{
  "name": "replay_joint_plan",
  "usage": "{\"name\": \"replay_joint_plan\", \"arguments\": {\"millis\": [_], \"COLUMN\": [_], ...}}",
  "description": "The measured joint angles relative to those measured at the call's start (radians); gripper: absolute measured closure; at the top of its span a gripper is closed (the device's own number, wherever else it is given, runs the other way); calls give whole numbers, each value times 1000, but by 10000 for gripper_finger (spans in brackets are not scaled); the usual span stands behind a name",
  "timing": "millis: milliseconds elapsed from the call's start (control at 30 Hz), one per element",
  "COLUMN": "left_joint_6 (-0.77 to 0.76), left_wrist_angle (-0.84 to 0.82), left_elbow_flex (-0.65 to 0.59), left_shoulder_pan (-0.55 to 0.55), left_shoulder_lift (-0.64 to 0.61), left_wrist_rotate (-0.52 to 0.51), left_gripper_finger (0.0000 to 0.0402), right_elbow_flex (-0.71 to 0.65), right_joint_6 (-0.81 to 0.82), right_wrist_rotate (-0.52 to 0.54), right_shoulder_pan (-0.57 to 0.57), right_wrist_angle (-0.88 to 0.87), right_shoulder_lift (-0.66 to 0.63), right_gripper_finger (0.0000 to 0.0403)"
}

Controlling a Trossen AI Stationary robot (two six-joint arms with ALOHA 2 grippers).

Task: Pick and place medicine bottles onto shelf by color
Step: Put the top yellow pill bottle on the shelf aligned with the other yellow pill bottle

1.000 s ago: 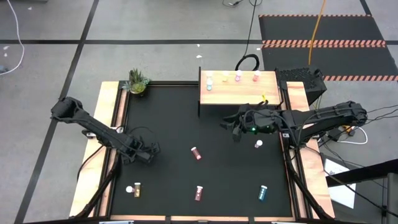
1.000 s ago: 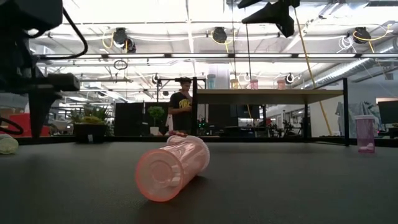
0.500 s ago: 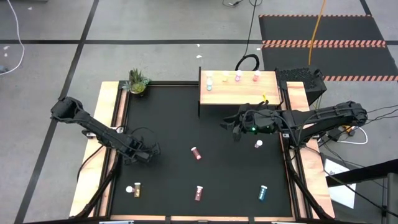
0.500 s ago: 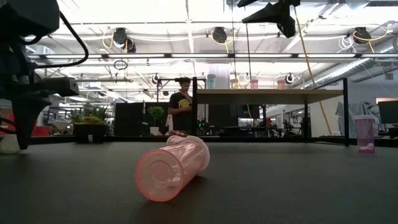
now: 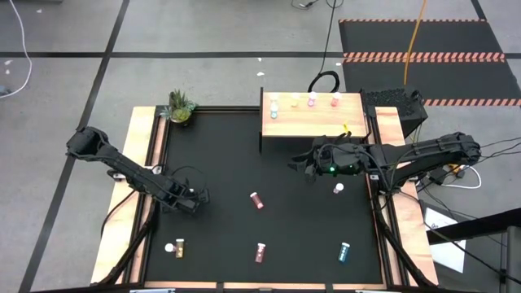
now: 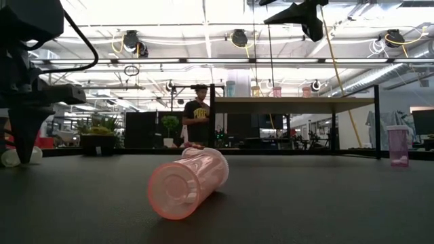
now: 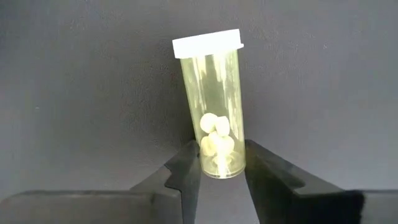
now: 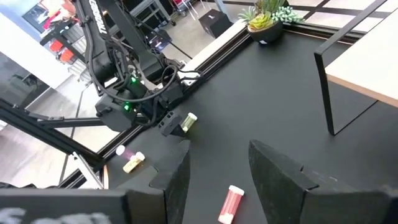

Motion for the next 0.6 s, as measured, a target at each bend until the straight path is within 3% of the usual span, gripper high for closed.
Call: {"name": "replay_joint_plan", "arguments": {"millis": [200, 367, 600], "left_joint_6": [76, 251, 418], "left_wrist_angle": [6, 45, 166], "left_elbow_flex": [6, 14, 14], "left_shoulder_pan": [0, 3, 1], "left_shoulder_lift": [1, 3, 3], "left_wrist_rotate": [-27, -175, -220], "left_gripper_finger": [298, 297, 295], "right_elbow_flex": [0, 0, 0], "right_joint_6": [0, 0, 1], "right_wrist_rotate": [0, 0, 0], "right_shoulder_pan": [0, 0, 0], "right_wrist_angle": [3, 50, 76], "right_shoulder_lift": [0, 0, 0], "right_gripper_finger": [245, 245, 245]}}
